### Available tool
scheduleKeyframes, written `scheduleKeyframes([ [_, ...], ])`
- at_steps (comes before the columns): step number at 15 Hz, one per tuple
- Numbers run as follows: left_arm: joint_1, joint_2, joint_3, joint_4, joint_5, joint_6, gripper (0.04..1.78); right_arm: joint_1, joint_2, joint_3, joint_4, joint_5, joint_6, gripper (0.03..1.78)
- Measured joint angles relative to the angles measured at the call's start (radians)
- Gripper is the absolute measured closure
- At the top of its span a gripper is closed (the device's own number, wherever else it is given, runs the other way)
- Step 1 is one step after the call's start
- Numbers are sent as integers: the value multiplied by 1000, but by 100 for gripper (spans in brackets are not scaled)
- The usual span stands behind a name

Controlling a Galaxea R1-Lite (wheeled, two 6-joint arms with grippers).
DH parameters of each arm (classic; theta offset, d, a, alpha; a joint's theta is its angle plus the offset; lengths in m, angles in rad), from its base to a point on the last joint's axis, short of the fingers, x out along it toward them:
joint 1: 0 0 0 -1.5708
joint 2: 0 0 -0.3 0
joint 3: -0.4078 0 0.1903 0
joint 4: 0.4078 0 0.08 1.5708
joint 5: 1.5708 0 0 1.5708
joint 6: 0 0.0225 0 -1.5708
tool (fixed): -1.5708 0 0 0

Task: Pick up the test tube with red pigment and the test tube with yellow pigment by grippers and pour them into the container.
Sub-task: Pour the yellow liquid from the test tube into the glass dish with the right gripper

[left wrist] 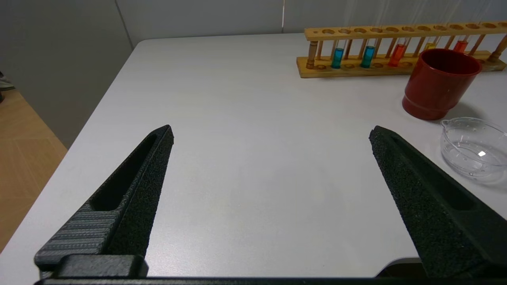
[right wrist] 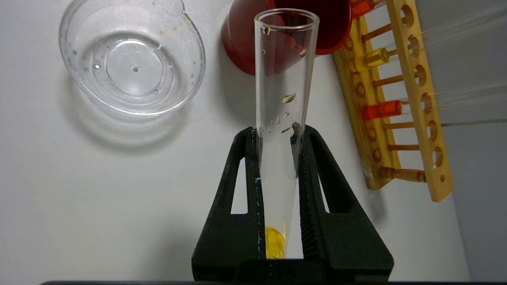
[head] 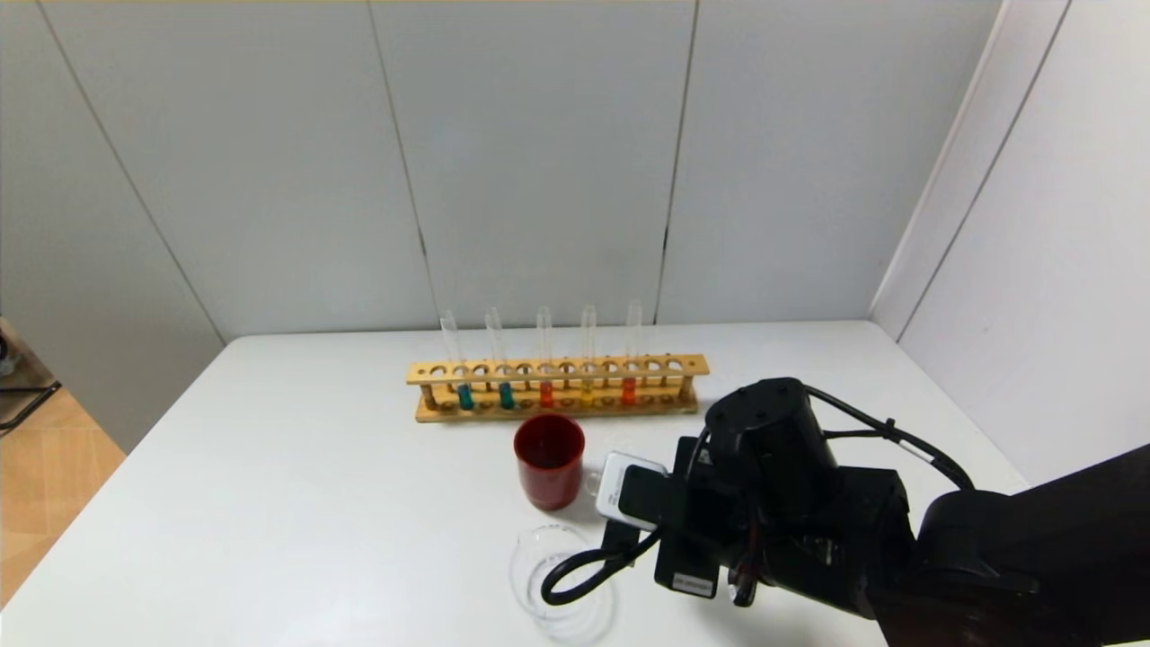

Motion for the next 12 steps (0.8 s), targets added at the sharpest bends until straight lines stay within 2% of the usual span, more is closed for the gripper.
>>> scheduleKeyframes([
  [5,0,0,0,0,0,0,7,55,35,-12,11,-101,-96,148],
  [9,0,0,0,0,0,0,7,67,74,-39,13,-148,-154,148],
  [12,0,0,0,0,0,0,7,70,97,-45,11,-202,-210,148],
])
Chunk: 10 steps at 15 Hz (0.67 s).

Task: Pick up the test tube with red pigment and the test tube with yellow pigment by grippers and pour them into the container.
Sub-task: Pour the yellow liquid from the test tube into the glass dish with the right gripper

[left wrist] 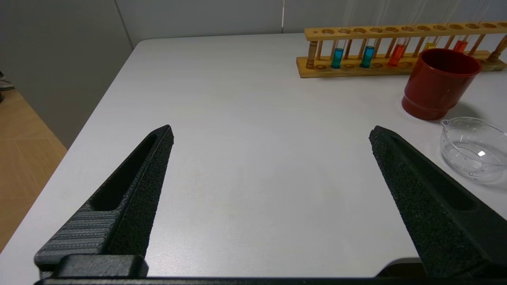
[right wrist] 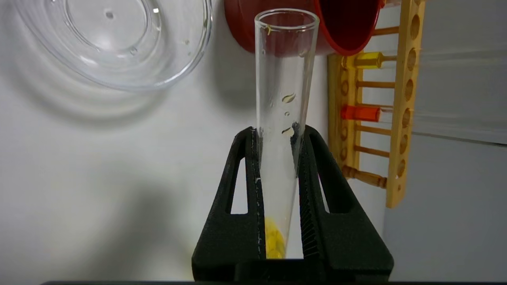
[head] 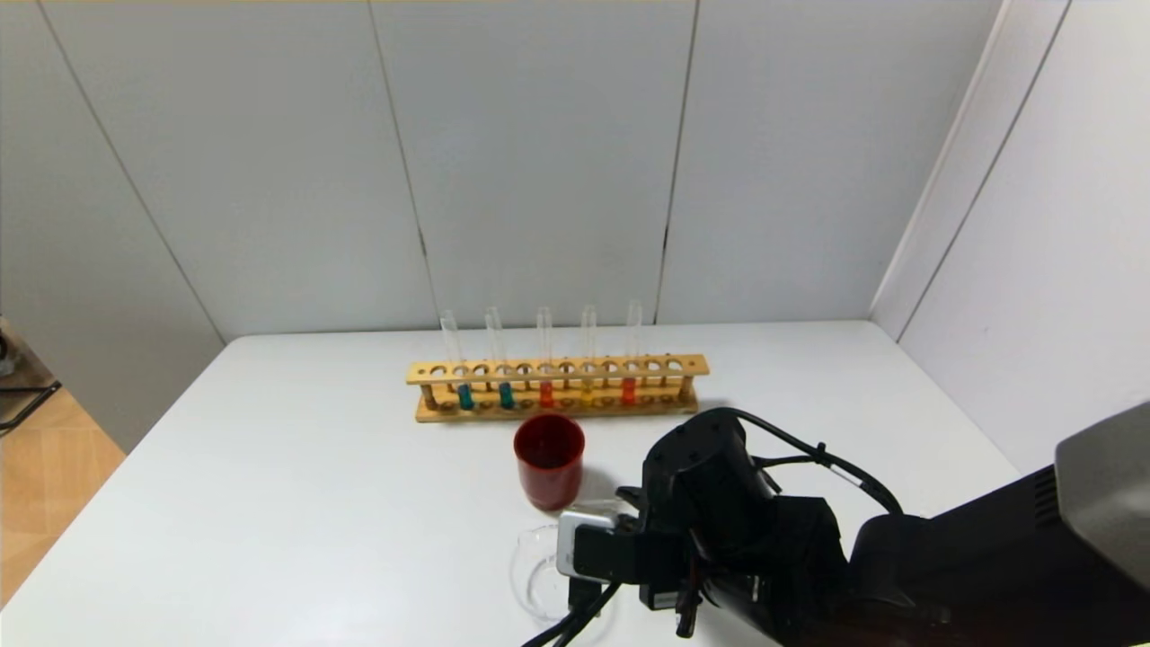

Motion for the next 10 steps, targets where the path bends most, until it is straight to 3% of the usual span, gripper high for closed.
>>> scheduleKeyframes([
  [6,0,0,0,0,0,0,7,36,35,-28,35,-71,-70,148],
  [9,0,0,0,0,0,0,7,47,44,-68,120,-80,-81,148],
  [10,0,0,0,0,0,0,7,51,44,-87,161,-102,-96,148],
])
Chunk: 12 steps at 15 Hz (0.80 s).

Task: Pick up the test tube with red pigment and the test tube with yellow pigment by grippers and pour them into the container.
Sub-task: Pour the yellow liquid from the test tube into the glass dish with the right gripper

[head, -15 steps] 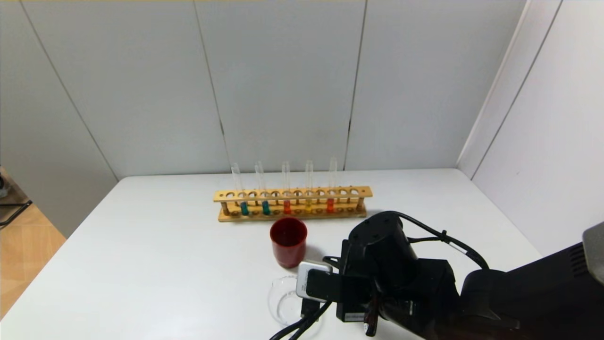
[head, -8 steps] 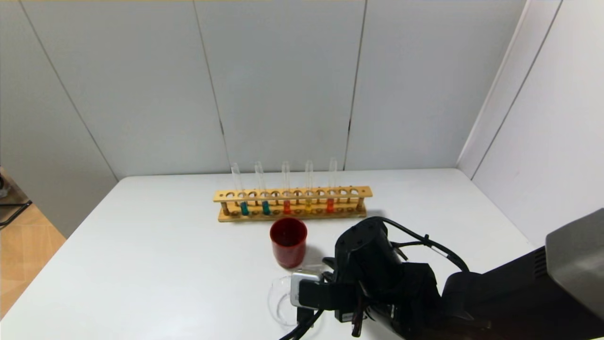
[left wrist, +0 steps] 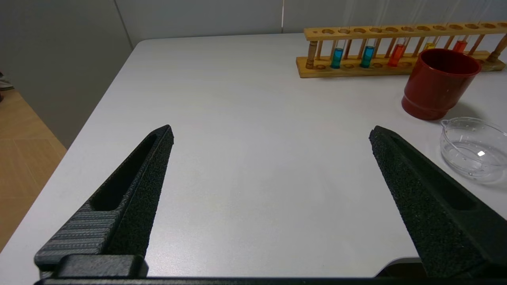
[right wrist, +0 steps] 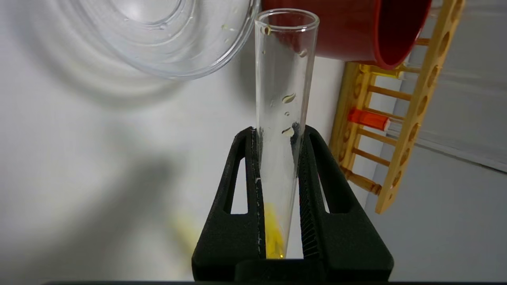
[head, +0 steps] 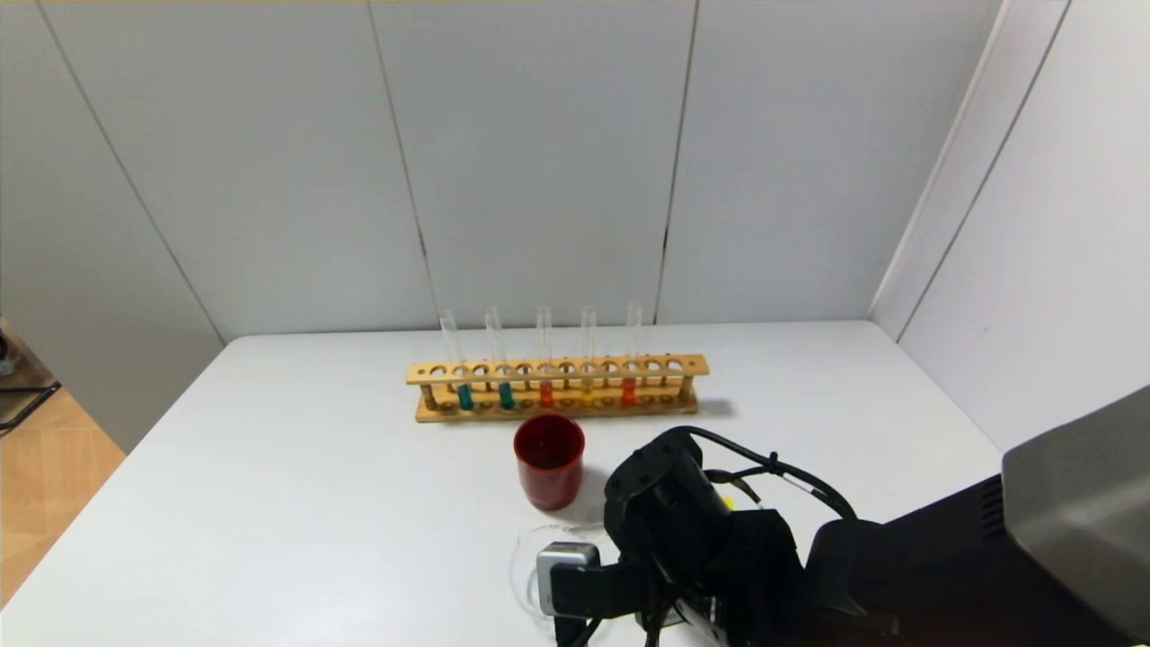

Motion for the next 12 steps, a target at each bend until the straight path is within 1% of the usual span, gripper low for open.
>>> scheduleKeyframes([
  [1,0,0,0,0,0,0,7,3,0,-19,38,-23,-13,148],
  [2,0,0,0,0,0,0,7,6,0,-40,69,-37,-18,148],
  [6,0,0,0,0,0,0,7,17,3,-117,174,-52,-37,148],
  [9,1,0,0,0,-1,0,7,33,8,-164,234,-92,-60,148],
  [12,0,0,0,0,0,0,7,44,13,-188,277,-103,-75,148],
])
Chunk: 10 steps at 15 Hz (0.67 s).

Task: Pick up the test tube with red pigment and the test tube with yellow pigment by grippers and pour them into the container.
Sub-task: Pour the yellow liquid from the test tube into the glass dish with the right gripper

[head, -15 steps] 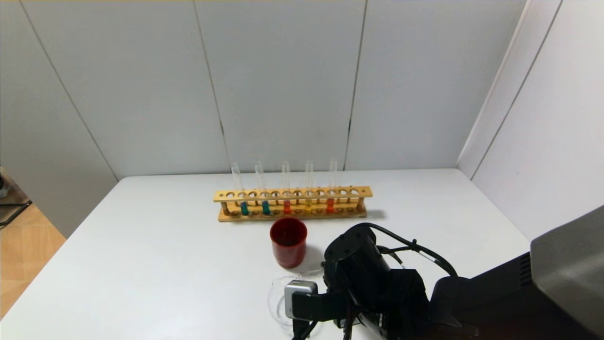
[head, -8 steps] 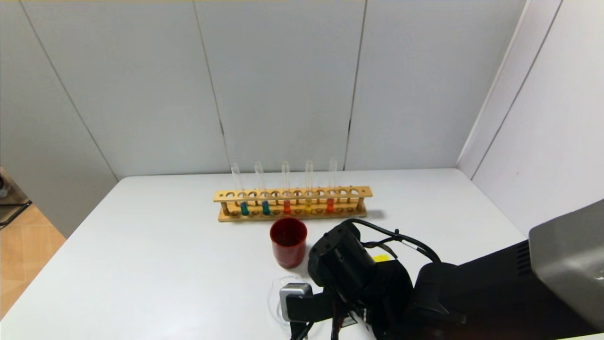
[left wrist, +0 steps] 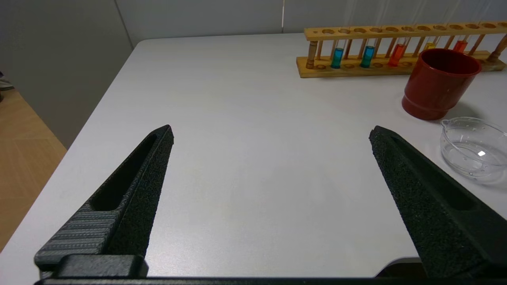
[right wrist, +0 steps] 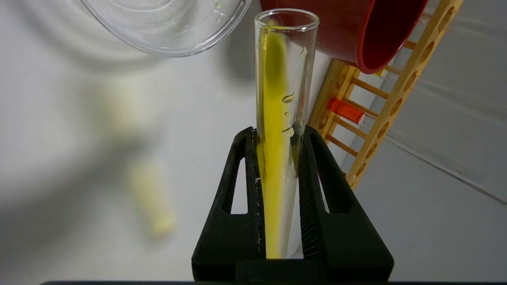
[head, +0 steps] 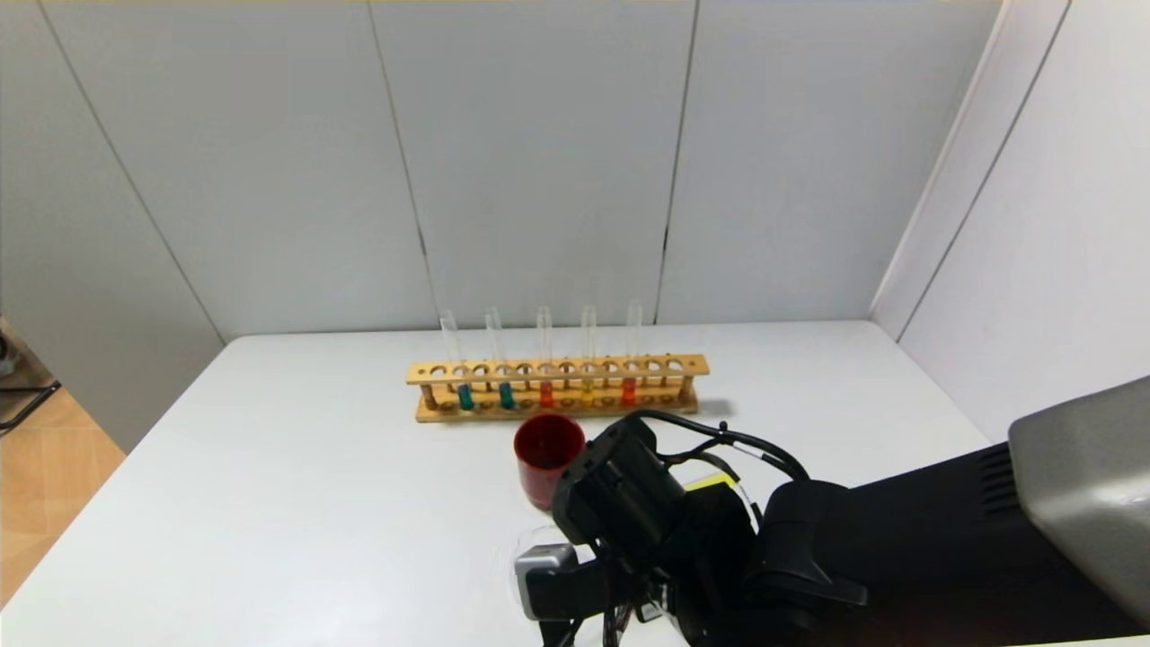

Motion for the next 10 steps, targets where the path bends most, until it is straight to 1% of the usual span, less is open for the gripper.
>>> scheduleKeyframes([
  [2,0,0,0,0,0,0,7,3,1,-11,17,-14,-14,148],
  [4,0,0,0,0,0,0,7,10,2,-14,18,-14,-28,148],
  [10,0,0,0,0,0,0,7,6,8,-20,18,-15,-30,148],
])
